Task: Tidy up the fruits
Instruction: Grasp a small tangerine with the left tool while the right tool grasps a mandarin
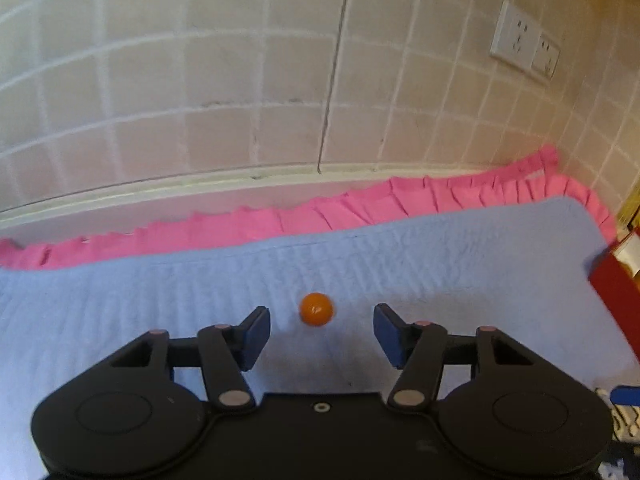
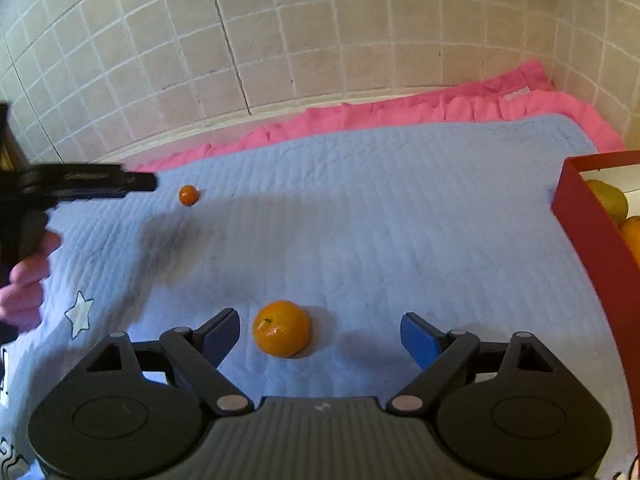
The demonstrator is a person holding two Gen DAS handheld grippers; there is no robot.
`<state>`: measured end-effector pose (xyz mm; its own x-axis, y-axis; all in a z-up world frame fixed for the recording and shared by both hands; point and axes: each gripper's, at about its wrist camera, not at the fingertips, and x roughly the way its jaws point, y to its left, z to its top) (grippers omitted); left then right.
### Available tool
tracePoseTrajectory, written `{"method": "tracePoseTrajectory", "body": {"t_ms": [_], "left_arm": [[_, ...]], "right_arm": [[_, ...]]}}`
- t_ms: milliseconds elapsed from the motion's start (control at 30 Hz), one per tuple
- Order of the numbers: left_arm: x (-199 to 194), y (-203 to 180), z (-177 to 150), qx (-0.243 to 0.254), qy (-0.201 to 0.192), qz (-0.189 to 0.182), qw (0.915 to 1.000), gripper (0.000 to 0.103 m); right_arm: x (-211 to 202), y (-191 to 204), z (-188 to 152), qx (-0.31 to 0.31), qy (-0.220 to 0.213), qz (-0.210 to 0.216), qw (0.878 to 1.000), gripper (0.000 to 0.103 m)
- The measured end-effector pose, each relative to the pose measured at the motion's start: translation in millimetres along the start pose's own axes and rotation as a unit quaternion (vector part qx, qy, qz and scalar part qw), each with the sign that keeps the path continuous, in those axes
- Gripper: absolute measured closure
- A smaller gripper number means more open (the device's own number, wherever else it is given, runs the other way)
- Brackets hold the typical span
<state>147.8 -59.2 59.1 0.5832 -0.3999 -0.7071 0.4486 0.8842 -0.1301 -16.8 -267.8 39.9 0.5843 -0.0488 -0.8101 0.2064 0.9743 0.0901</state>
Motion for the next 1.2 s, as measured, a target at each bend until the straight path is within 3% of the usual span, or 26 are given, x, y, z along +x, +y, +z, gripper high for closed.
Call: {"method": "tracePoseTrajectory", "body": {"t_ms": [100,233,333,500,767,1100,1200], "left_arm": [[24.5,1.3,2.8,0.008,0.014,0.006,0.9999,0.033],[44.6,6.4,2.9,-0.008,0.032,-0.020,0.9992,0.031],[52.9,6.0,2.3,0.002,0.033,-0.011,0.9994,0.031],[59.8,8.4,1.4,0.008,0.041,-0.037,0.9985,0.031],[62.5,3.8,-0.2,0.029,0.037,-0.035,0.9982,0.031],[66.5,-2.4,-5.9,0.047,0.023,-0.017,0.9985,0.032],[65.5,-1.0,-6.7,0.042,0.019,-0.009,0.9989,0.041]], "right_arm": [[4.0,9.7,-1.1,-0.007,0.003,-0.002,1.000,0.014],[11.0,25.6,0.1,-0.041,0.000,-0.022,0.999,0.014],[17.0,35.6,-0.7,-0.065,0.001,-0.036,0.997,0.014],[29.4,46.5,0.5,-0.075,0.016,-0.028,0.997,0.032],[46.1,48.5,-0.3,-0.072,0.038,-0.026,0.996,0.048],[53.5,41.3,3.0,-0.048,0.054,-0.019,0.997,0.047],[53.1,41.9,3.1,-0.051,0.052,-0.023,0.997,0.048]]}}
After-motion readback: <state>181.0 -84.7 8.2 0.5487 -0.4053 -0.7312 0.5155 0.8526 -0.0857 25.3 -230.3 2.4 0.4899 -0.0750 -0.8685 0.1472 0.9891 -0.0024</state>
